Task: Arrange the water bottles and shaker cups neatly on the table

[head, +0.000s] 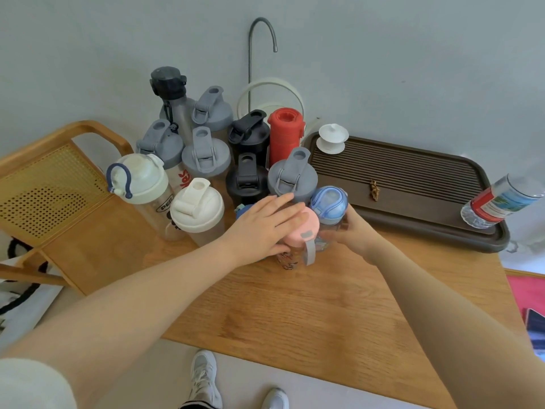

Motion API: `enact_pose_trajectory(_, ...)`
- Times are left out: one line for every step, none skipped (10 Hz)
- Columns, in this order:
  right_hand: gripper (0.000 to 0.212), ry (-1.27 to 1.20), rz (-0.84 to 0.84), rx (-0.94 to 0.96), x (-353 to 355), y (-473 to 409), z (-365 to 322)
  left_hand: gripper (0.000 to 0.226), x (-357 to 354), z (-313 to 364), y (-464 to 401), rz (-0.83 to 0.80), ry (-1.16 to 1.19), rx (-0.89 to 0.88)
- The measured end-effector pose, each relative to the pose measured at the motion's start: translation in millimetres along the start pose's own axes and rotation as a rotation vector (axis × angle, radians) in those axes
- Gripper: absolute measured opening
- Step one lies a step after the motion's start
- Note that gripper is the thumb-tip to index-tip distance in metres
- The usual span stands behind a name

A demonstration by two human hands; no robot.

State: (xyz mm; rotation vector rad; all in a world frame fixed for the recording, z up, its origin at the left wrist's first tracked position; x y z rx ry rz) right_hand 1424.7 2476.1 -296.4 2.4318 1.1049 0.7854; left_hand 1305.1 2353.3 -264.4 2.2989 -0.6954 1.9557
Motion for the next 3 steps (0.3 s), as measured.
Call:
enact_pose_trajectory(0.073, 0.015, -0.031, -0.041, -0.8, 1.1, 1.3, 0.081, -0.5, 1.9, -0.2, -0.005, 0.029, 0.032)
enact_pose_trajectory(0.088, 0.043, -0.069, -0.057, -4.0, 4.5, -0.4, 0.084, 1.1, 4.5, 1.4, -0.044, 0.091, 0.053)
enact_pose_trajectory(0.102, 0.043, 0.014, -0.061, -1.2, 19.8, -1.5, 0.082, 4.8, 5.5, 8.6, -0.095, 0.186, 0.059)
Point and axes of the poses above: each hand's wrist, its own y-axis away from the middle knuckle, its own x-axis out of the back of the hand, z = x × y, the point moved 6 cm from there along -y, towards the middle knuckle, and after that the axes turned 9 degrees about -x, right-handed, at the moved point
